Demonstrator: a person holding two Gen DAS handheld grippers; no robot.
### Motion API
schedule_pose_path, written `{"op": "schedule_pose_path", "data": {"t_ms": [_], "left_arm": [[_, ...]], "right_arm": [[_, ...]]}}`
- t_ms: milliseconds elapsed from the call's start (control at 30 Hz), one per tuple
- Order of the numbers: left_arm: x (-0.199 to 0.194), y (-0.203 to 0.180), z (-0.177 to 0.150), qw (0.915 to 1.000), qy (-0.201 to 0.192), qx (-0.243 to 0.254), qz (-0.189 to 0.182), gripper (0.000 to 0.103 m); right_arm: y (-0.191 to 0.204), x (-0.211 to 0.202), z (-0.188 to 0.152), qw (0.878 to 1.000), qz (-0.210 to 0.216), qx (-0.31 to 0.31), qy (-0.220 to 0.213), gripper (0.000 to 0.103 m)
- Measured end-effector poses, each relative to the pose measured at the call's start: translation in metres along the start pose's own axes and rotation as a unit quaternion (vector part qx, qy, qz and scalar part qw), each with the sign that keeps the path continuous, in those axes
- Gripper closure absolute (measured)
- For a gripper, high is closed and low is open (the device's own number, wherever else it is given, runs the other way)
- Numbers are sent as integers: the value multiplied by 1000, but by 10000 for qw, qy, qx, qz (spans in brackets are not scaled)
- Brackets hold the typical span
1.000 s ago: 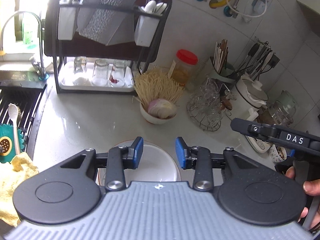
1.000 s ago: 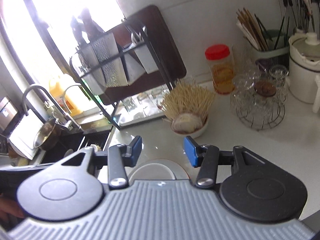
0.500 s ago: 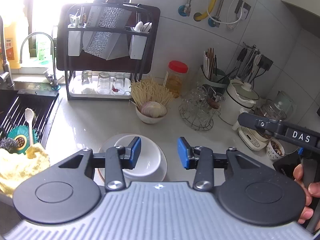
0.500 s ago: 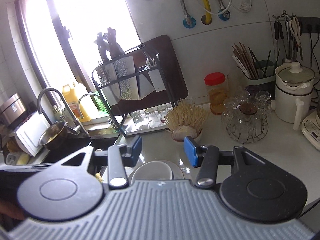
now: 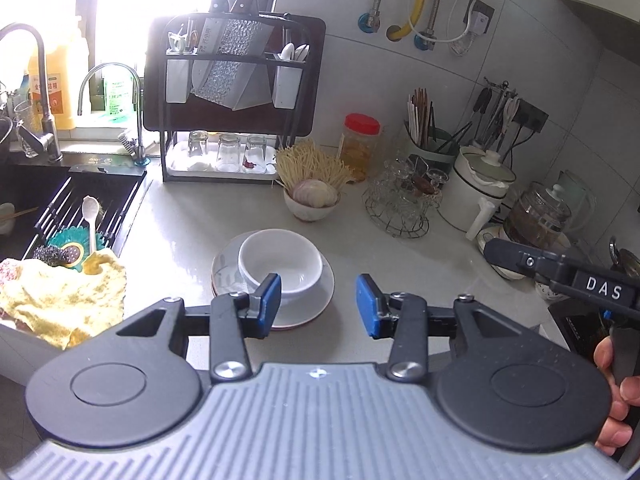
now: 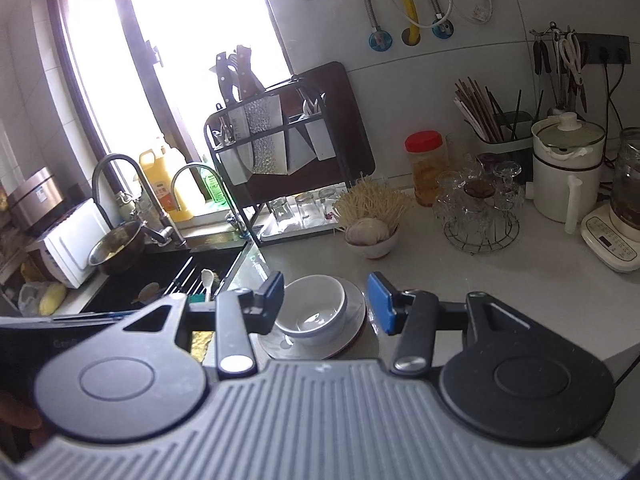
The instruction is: Organize plates and bowls
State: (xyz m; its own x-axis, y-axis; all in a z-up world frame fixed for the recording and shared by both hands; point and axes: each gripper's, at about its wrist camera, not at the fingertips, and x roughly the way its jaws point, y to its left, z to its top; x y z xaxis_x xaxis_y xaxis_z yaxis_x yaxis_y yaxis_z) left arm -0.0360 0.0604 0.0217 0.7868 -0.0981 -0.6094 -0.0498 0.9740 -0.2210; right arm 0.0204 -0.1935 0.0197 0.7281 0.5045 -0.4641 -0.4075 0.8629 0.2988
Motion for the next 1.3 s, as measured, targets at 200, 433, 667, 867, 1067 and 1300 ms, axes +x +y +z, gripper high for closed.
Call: {"op": "schedule_pose_path", "data": {"t_ms": [200,433,667,867,1067,1300], "left_arm": [[-12,-6,-16,10000,1,-34,22,52],[-19,-12,-31,10000,52,-25,50,50],[-17,-18,-48,9999,124,0,39,50],[-16,-20,-56,9998,199,-12,26,50],[-17,-20,-57,9997,172,-67,152,27],[-17,-29,-63,9992,237,124,294,13]], "right_arm": [[0,-17,-14,10000,-24,-25,14,52],[0,-26,-33,9999,-57,1,108,52],[-1,-30,-50,9997,-58,22,235,52],[-1,-35,-54,9996,-152,-170,188,52],[-3,-36,-60,9994,-184,-209,223,51],[-6,-31,-58,9990,-198,-260,303,48]]}}
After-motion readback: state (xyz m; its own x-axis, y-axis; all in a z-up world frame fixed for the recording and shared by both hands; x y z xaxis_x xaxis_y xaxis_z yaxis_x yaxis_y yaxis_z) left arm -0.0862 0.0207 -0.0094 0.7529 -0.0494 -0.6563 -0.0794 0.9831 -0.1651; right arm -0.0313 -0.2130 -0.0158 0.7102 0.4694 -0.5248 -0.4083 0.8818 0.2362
